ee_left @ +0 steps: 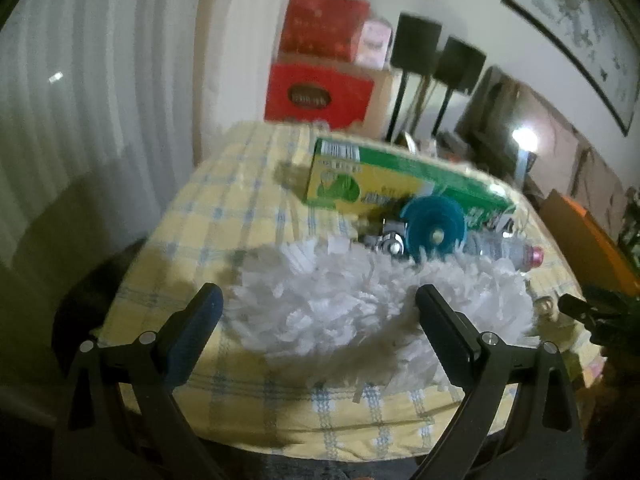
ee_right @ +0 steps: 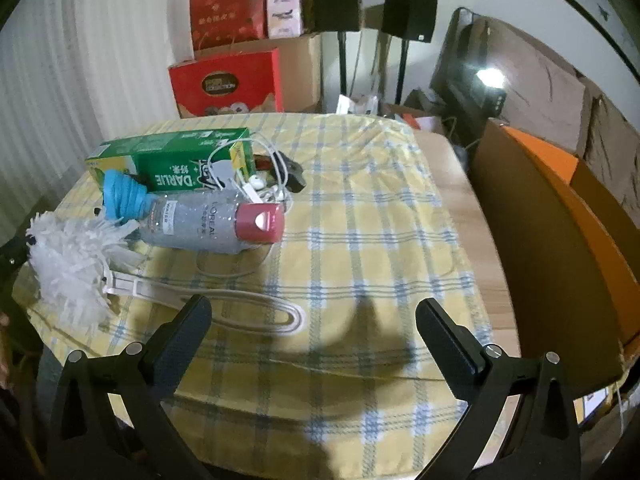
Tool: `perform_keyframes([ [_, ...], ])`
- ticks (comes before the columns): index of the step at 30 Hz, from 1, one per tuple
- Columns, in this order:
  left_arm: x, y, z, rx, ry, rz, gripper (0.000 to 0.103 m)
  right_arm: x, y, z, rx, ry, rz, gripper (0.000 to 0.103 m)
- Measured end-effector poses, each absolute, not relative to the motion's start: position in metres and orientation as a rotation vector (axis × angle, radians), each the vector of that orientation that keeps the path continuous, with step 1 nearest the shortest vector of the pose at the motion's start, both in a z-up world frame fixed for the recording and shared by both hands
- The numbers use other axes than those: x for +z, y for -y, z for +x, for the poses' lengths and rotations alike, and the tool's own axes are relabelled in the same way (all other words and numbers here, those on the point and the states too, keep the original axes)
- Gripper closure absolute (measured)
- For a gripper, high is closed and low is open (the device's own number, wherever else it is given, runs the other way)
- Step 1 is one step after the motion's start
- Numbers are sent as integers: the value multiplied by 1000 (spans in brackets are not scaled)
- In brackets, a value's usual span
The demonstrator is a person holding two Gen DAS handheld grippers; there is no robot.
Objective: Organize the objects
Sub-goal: 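Move the left tool toward the white fluffy duster head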
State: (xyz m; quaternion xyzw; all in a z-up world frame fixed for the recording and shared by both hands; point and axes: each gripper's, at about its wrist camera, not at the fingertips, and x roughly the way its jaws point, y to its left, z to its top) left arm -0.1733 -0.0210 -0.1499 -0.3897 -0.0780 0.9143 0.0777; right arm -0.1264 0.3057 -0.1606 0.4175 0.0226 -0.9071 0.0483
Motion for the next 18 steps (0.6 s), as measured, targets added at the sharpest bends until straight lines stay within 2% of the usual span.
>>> perform_keyframes([
  [6, -153, 15, -182, 2664, 161, -1255, 6, -162, -289, -132, -2678, -80, 1271, 0],
  [8, -153, 15, -183, 2681, 154, -1260, 0, -164, -289, -137, -2668, -97, 1293, 0],
  [10, -155, 14, -187, 2681, 123, -1295, 0, -168, -290, -141, -2666, -101, 1317, 1],
  [18, -158, 5, -193, 2664, 29, -1289, 0, -174, -295, -146, -2600, -28, 1346, 18],
])
